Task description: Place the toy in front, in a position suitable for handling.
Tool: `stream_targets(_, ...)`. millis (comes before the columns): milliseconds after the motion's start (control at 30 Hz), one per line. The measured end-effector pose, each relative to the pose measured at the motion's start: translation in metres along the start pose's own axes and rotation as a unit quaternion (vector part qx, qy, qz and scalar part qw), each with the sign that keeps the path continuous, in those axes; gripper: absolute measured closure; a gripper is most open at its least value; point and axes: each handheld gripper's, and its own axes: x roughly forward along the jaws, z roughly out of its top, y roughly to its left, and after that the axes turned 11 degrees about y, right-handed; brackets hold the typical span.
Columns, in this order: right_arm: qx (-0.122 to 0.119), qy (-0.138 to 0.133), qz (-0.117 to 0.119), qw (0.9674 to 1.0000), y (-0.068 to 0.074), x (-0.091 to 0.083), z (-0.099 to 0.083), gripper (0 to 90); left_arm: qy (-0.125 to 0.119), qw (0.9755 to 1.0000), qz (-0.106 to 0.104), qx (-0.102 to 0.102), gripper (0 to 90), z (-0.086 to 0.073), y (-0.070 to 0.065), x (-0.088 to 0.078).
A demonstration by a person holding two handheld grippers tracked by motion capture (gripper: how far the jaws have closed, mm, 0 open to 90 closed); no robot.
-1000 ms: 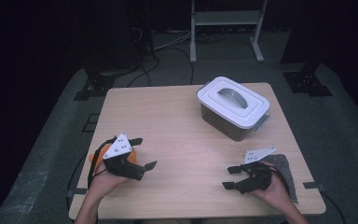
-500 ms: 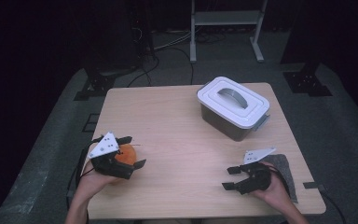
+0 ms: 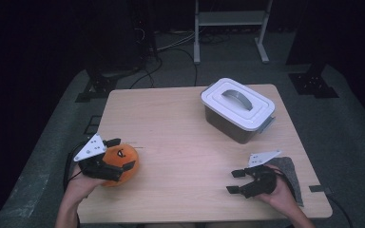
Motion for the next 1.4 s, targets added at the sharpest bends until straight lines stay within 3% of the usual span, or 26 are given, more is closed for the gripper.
stream_targets(233,-0.001,0.001,0.001,1.0,0.0,0.0,0.0,27.5,0.013,0.9996,0.018,-0.019,6.7,-0.02,0.016,-0.005)
stream_targets(333,-0.002,0.002,0.001,1.0,0.001,0.0,0.0,27.5,0.011,0.9995,0.015,-0.024,11.8,-0.028,0.022,-0.006)
stream_targets(533,-0.002,0.003,0.001,1.0,0.0,0.001,0.0,27.5,0.009,0.9992,0.016,-0.035,13.5,-0.037,0.028,-0.006)
stream_targets(667,-0.003,0.004,0.002,1.0,0.001,0.001,0.0,27.5,0.021,0.9986,0.018,-0.046,15.4,-0.047,0.034,-0.003)
stream_targets(933,-0.004,0.005,0.003,1.0,0.001,0.001,0.0,27.5,0.029,0.9979,0.019,-0.054,21.0,-0.059,0.04,0.0)
stream_targets(1100,-0.006,0.007,0.003,1.0,0.001,0.002,0.001,27.5,0.037,0.9968,0.013,-0.069,23.6,-0.067,0.043,0.006)
stream_targets(1400,-0.006,0.01,0.003,0.9999,0.0,0.003,0.001,27.5,0.038,0.9967,0.01,-0.071,29.9,-0.073,0.043,0.015)
